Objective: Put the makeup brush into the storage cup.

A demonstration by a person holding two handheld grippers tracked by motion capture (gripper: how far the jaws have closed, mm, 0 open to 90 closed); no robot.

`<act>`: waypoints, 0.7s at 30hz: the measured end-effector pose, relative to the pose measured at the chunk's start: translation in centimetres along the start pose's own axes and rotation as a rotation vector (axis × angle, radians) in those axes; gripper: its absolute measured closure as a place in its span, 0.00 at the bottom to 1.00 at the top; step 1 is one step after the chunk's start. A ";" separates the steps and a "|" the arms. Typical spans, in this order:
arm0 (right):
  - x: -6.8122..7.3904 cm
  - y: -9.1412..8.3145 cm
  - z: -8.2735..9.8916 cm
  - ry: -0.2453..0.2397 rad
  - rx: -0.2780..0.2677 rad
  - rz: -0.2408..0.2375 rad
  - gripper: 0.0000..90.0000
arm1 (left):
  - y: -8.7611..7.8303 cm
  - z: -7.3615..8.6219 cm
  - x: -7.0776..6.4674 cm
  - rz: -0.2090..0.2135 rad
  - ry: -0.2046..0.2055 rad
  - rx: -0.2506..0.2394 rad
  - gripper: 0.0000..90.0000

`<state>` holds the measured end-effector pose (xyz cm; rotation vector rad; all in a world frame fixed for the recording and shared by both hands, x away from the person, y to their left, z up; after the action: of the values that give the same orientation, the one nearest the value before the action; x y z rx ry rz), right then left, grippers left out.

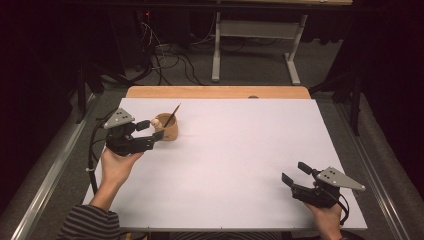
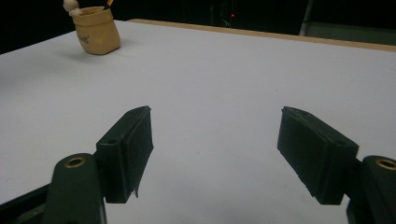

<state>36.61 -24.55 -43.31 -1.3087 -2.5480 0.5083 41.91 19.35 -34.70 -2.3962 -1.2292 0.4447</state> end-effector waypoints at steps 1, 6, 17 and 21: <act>0.0 0.0 0.0 0.000 0.000 0.000 0.32 | 0.0 0.0 0.0 0.000 -0.002 0.000 0.39; 0.0 0.0 0.0 0.000 0.002 -0.001 0.32 | -0.2 0.3 -0.2 0.001 -0.005 -0.002 0.39; 0.0 0.0 0.0 0.001 -0.001 -0.002 0.32 | -0.4 1.0 -0.7 0.005 -0.003 0.006 0.38; 0.0 0.0 0.0 0.004 -0.001 -0.003 0.32 | -0.4 1.3 -0.8 0.008 -0.008 0.007 0.38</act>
<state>36.63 -24.57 -43.31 -1.3042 -2.5474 0.5029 40.59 19.19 -35.51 -2.3962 -1.2200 0.4602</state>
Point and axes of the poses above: each handheld gripper's, and its own axes: y roughly forward along the jaws, z roughly out of its underside, x roughly to its left, the point moved 8 cm from there along y, roughly forward along the jaws, and after that the axes turned 3 degrees about x, right-handed, at the moved point
